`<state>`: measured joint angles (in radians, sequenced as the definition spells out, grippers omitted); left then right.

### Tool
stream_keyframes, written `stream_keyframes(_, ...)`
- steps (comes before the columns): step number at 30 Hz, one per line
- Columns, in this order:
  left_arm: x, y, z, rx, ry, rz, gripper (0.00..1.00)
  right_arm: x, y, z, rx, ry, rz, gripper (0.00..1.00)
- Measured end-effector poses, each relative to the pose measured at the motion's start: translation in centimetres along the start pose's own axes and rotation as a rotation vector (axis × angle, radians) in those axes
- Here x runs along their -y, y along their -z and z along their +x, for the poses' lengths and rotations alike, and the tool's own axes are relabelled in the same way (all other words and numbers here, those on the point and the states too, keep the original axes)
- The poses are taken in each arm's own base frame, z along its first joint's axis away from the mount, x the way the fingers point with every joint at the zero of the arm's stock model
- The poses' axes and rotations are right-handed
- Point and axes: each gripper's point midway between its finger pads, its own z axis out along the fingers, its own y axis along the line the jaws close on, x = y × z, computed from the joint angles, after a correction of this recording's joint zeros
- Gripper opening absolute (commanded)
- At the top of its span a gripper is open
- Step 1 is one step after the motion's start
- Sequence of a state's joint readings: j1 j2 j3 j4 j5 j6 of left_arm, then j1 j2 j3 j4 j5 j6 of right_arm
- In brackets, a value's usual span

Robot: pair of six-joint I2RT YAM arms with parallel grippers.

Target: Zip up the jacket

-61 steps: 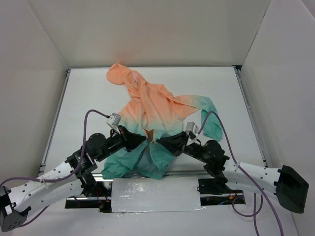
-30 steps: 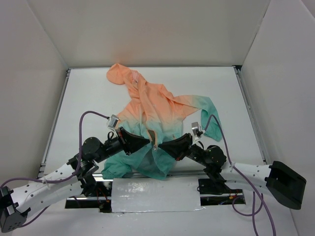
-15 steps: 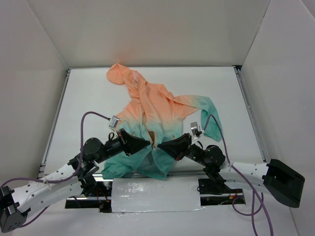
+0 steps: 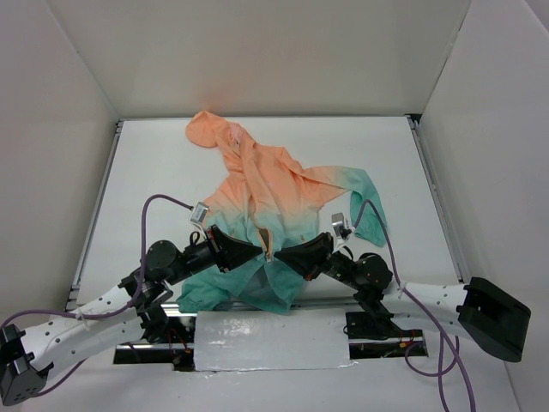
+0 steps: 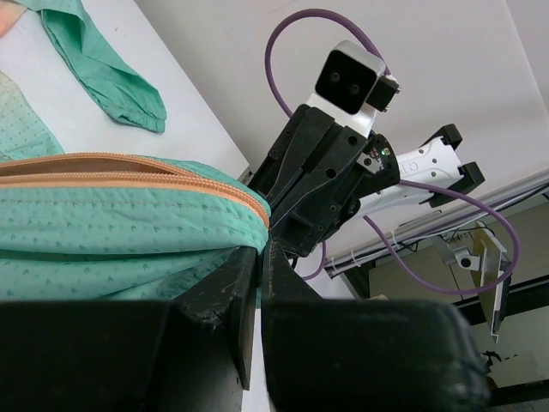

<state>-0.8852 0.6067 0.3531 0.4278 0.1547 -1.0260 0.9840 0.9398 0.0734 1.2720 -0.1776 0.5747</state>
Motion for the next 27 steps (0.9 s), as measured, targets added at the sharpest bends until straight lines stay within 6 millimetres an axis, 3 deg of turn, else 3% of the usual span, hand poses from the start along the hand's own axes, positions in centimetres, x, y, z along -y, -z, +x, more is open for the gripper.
stream_keyframes(27,0.27,0.21,-0.13,0.004,-0.002,0.007,0.0,0.09,-0.19,0.01,-0.002,0.0,0.002,0.0)
